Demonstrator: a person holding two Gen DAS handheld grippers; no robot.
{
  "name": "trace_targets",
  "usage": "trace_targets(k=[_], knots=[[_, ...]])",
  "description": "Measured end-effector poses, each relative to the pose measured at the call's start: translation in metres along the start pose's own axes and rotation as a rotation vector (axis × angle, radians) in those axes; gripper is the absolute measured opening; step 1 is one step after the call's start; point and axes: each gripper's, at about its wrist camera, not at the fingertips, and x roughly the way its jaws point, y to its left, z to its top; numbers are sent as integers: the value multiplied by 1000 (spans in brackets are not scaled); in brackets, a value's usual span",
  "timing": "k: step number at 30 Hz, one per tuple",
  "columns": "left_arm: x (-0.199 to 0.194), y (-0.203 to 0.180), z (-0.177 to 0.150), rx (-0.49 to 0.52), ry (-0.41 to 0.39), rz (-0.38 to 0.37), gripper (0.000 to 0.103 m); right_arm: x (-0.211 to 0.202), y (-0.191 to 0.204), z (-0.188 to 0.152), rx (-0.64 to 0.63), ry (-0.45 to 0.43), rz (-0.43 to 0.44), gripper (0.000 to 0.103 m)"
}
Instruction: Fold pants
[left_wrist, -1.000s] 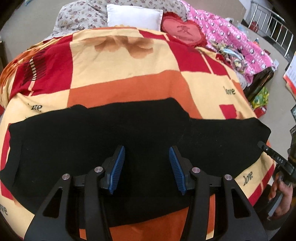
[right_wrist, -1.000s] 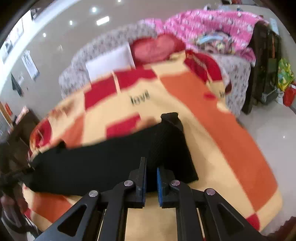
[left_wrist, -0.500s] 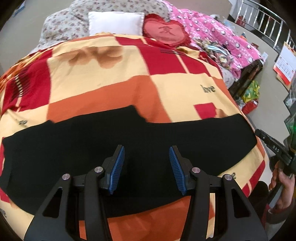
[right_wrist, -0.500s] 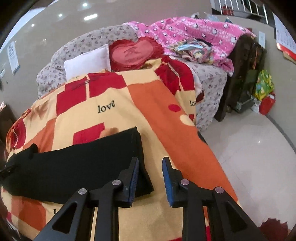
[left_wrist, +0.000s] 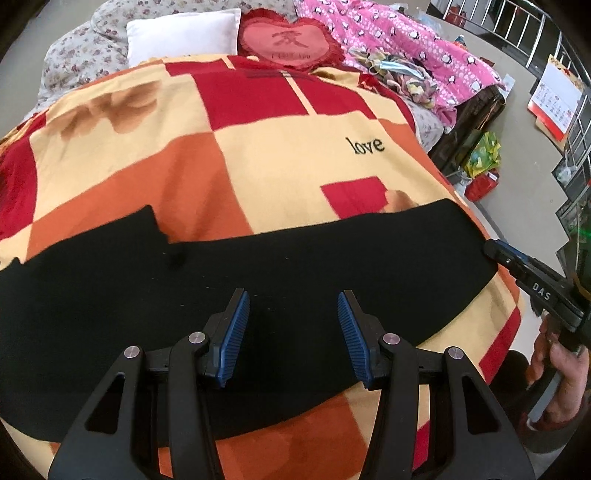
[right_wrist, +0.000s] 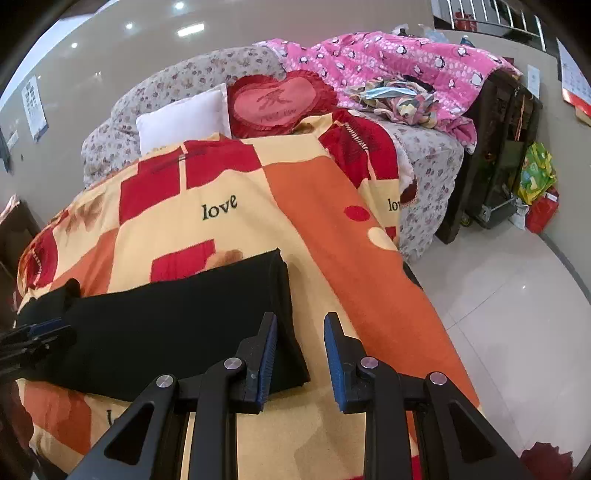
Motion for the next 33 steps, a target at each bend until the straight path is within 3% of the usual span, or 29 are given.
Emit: trace_targets(k=[9,12,16,22,26,33], knots=[[15,-10,-3,39,-19,72,51,13,5,-6,-27,36,-5,24],[18,-12,-1,45,-22,72,56,19,4,-9,-26,48,-10,24],[18,-13,-1,50,-24,82,57,15,1,-7,-7,49,2,24],[15,-11,1,32,-18,63,57,1,5,-8,-6,37,39,27],[15,-12,3,46,-12,67,57,0,-1,-15,47,59,107,27],[16,-13,8,43,2,16,57,1,-1,-16,58,58,125,30]])
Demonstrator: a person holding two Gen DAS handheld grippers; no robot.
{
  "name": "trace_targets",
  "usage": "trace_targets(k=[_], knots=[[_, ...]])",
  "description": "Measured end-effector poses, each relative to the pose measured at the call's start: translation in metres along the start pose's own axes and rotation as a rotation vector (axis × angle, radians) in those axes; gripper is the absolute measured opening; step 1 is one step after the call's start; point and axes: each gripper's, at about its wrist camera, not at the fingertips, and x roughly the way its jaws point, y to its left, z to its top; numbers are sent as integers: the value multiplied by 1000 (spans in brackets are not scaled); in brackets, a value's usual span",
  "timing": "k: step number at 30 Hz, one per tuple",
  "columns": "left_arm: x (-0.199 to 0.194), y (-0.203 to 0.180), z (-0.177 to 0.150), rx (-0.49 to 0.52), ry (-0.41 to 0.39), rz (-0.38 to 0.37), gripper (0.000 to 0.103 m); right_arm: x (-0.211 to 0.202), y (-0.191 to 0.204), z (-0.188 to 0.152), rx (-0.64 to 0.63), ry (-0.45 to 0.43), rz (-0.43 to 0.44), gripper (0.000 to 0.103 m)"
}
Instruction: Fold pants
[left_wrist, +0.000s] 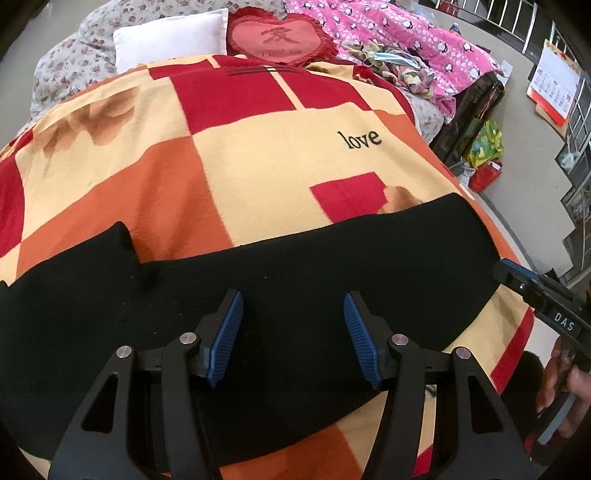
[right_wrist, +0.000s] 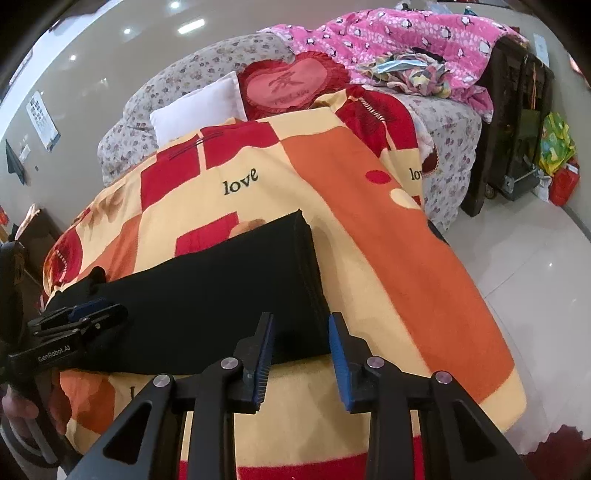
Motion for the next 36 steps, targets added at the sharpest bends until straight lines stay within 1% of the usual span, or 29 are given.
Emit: trace_targets(k=[2,4,5,6,7,8,10,13,16,19,21,22,25,28,29,30,31,33,36], knots=[[1,-1,1,-7,7,-18,57,1,4,2,-11,-4,-5,30],[2,-4,2,3,11,-14,57,4,7,4,-42,-2,-6,30],[4,-6,2,11,11,-8,57,4,9,4,-69,-4,-16,25],[4,-7,2,21,10,-4,57,4,10,3,-84,-9,-33,17],[5,-9,3,32,11,-5,57,3,10,3,-95,-16,-54,15],[7,-11,5,39,14,-10,57,3,7,2,-96,-16,-70,15],[10,-15,11,50,23,-35,57,12,0,2,-86,17,-91,15],[18,-20,22,61,45,-88,57,9,-11,2,-11,10,-29,15],[21,-20,28,54,51,-91,57,2,-16,1,57,1,21,17],[16,-10,30,10,50,-109,57,-6,-6,4,21,-29,31,22],[15,-5,32,-6,47,-105,57,-8,0,9,-8,-49,35,29],[16,-4,33,-6,50,-97,57,-7,2,12,-11,-53,31,30],[16,-2,33,2,55,-69,57,9,4,28,-11,-47,17,30],[12,11,32,-32,37,-60,57,32,7,41,-18,-19,26,30],[12,17,31,-44,36,-57,57,40,9,44,-31,-10,15,28],[13,23,31,-56,36,-50,57,45,9,45,-44,-4,-21,20],[15,29,31,-67,40,-43,57,48,8,45,-51,-2,-45,18],[17,34,31,-72,36,-53,57,52,3,45,-33,0,-35,18],[19,28,36,-55,44,-51,57,44,-4,44,7,-3,-7,18]])
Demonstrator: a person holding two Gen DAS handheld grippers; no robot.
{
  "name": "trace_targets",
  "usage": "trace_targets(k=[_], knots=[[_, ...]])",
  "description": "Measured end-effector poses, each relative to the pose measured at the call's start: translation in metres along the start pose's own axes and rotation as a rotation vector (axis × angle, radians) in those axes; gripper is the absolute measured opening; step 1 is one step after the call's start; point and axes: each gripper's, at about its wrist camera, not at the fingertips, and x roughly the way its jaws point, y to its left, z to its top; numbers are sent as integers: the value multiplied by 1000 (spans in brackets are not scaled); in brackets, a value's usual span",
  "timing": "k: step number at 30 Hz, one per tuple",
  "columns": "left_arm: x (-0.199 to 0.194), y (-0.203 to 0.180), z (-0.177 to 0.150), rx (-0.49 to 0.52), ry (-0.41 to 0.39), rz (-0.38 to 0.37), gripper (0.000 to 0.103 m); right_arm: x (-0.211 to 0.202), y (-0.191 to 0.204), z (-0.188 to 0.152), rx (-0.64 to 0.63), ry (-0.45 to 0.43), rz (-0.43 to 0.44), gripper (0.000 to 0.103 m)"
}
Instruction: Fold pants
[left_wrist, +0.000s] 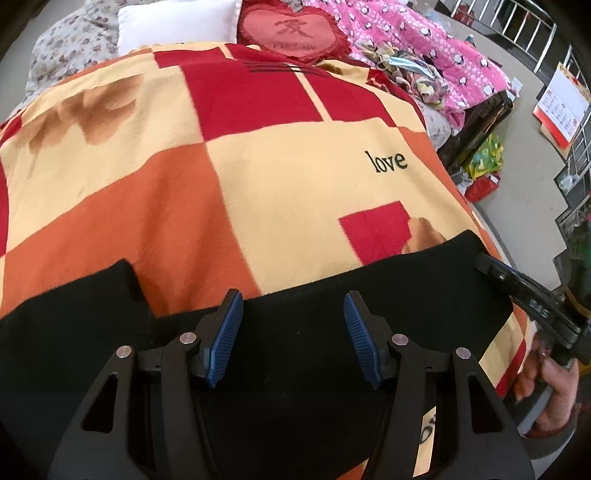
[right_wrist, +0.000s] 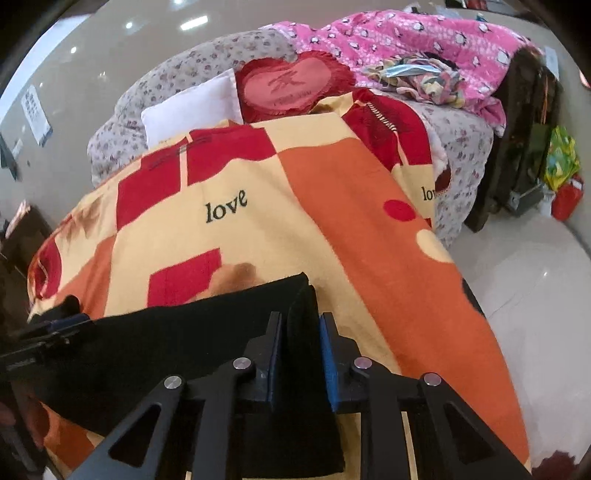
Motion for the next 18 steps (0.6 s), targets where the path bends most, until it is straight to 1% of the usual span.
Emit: trace_targets(k=[2,4,5,6,7,8,9,12,13,16,18], knots=[[2,-8,5,19,6,-30,57,-11,-7,-5,35,10,24,19],[7,-20,13,35,26,-78,57,-23,-12,-12,49,8,52,19],[9,-28,18,41,36,-108,57,-31,-15,-18,52,4,62,21],[12,-36,23,51,44,-134,58,-35,-17,-22,53,1,64,26],[14,-43,27,62,51,-153,65,-39,-19,-27,57,0,69,29],[17,-55,32,85,61,-191,70,-43,-23,-33,65,4,83,35],[20,-63,36,103,70,-223,70,-44,-25,-37,73,10,97,38],[34,-92,50,165,126,-313,70,-46,-32,-48,118,17,152,39],[41,-102,55,183,152,-333,70,-46,-33,-50,128,15,166,40],[58,-118,66,200,196,-349,70,-43,-32,-57,136,18,206,41],[67,-125,69,207,221,-369,70,-43,-29,-61,127,-7,216,44]])
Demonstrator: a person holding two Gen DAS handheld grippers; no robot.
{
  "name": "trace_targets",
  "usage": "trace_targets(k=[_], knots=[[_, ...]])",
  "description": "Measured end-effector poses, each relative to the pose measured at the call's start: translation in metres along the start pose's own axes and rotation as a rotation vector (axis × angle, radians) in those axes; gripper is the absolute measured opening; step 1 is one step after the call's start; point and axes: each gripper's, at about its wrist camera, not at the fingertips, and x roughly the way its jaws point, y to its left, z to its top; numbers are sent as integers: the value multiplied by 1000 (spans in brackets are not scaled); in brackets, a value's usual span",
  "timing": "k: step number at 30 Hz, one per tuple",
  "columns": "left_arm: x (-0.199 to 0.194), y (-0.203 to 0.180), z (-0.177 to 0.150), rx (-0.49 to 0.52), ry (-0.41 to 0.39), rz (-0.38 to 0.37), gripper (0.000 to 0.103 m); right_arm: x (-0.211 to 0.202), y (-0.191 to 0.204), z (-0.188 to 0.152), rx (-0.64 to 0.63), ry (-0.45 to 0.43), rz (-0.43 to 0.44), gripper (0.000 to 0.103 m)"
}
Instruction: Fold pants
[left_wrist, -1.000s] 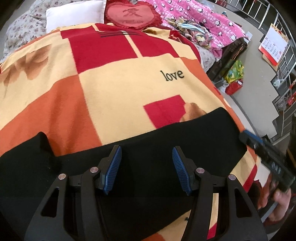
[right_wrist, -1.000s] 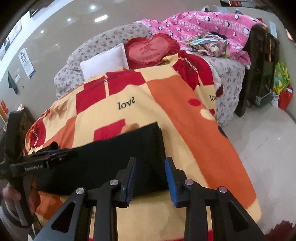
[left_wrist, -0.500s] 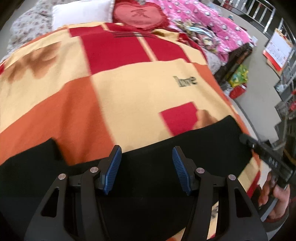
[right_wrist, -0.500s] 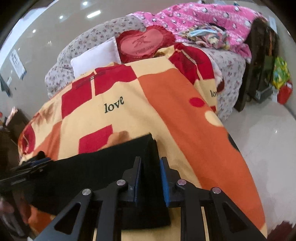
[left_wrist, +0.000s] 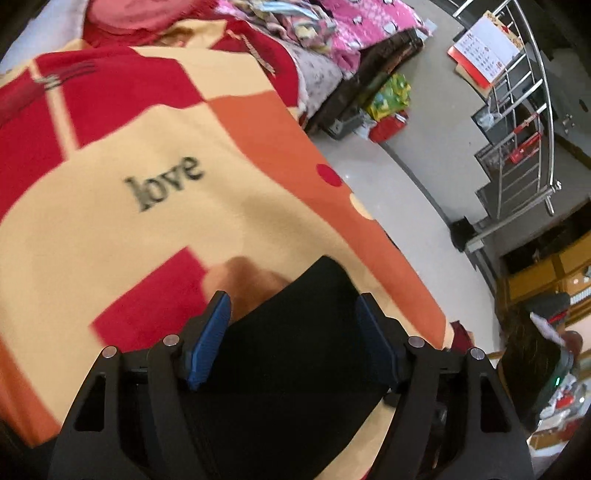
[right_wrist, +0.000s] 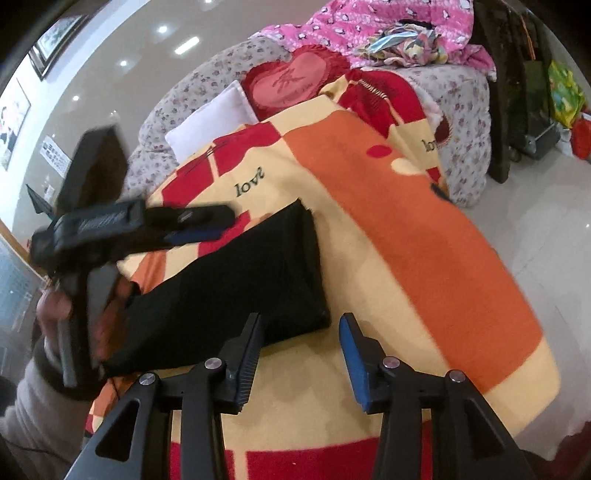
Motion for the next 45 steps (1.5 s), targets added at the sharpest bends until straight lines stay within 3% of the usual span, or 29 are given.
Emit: trace_targets(k=[8,16,17,20,22,24,29,37,45], knots=[[31,-19,12,63,54,-26,70,4,-2,-3,27,-50,54,46],[36,-31,9,155,46,-17,69,9,-2,0,32,-83,71,46],[36,-31,8,161,34,-10,56,9,-1,0,29,-87,71,46],[35,-24,5,163,17,5,31,12,1,1,17,-94,74,46],[36,-18,7,143,15,-11,22,16,4,2,-18,-91,58,41],[37,-18,7,142,6,-16,18,21,3,3,-17,-90,71,24],[35,-21,6,138,-15,-8,11,24,1,7,20,-107,115,15],[-41,-21,2,130,-161,-45,10,-4,44,24,-100,-168,150,15],[-123,4,-27,95,-286,10,9,-17,121,34,-262,-193,232,14]])
